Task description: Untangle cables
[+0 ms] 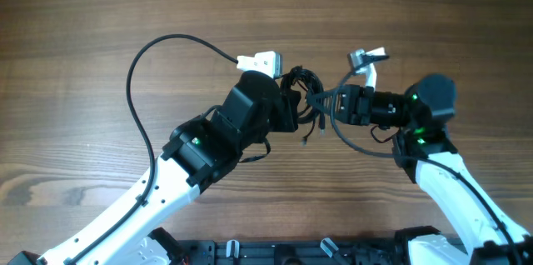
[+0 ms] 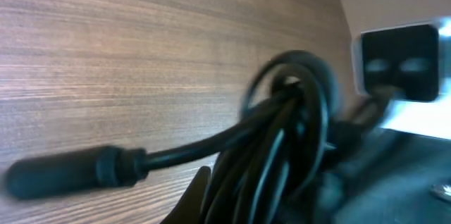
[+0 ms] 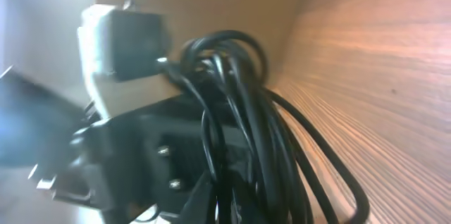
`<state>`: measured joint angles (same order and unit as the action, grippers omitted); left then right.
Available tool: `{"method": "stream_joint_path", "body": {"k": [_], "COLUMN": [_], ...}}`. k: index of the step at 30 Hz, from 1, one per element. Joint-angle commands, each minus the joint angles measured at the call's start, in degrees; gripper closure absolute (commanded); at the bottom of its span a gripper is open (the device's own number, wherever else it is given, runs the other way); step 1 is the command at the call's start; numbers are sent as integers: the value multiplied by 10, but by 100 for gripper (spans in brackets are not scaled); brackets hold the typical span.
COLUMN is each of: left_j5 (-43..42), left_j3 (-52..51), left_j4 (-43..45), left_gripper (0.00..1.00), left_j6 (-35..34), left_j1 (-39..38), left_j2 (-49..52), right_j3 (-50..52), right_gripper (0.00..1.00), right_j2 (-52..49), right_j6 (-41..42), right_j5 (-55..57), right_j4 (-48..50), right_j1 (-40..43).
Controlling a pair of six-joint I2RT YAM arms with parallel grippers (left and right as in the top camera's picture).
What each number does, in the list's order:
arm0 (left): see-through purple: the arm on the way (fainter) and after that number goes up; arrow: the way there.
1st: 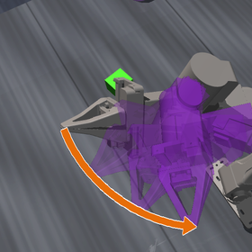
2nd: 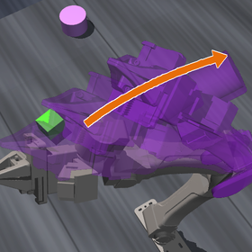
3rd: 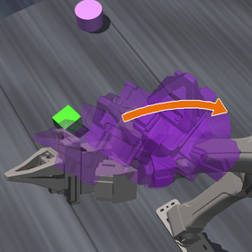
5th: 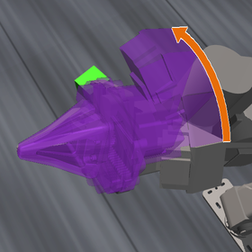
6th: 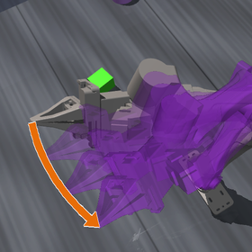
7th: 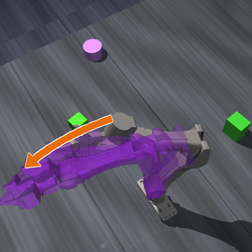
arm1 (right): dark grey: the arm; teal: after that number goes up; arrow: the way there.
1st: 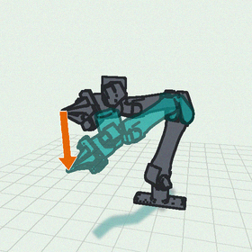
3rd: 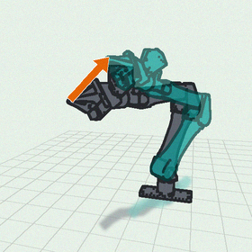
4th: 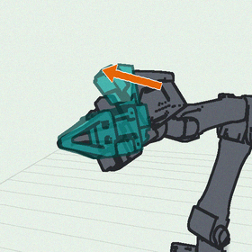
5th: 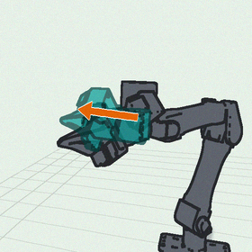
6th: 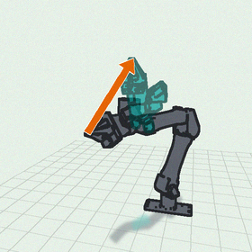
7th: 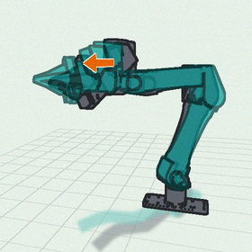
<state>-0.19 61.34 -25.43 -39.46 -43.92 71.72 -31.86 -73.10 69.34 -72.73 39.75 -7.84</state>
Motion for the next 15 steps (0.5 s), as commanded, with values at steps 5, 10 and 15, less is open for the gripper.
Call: {"method": "stream_joint_path", "body": {"k": [5,10,15], "left_j5": [23,6,-4], "left_j3": [5,5,5], "left_j4": [15,56,73], "left_gripper": [96,96,96], "left_j6": [70,140,140], "left_j1": [-10,-44,-44], "left_j2": [-2,1,1], "right_j3": [-4,-4,-4], "right_gripper": [96,95,96], "right_j2": [-34,-34,-34], "right_j6": [-4,-4,-5], "right_j5": [35,41,24], "right_j4": [-9,-9,-9], "right_j1": [0,0,-1]}}
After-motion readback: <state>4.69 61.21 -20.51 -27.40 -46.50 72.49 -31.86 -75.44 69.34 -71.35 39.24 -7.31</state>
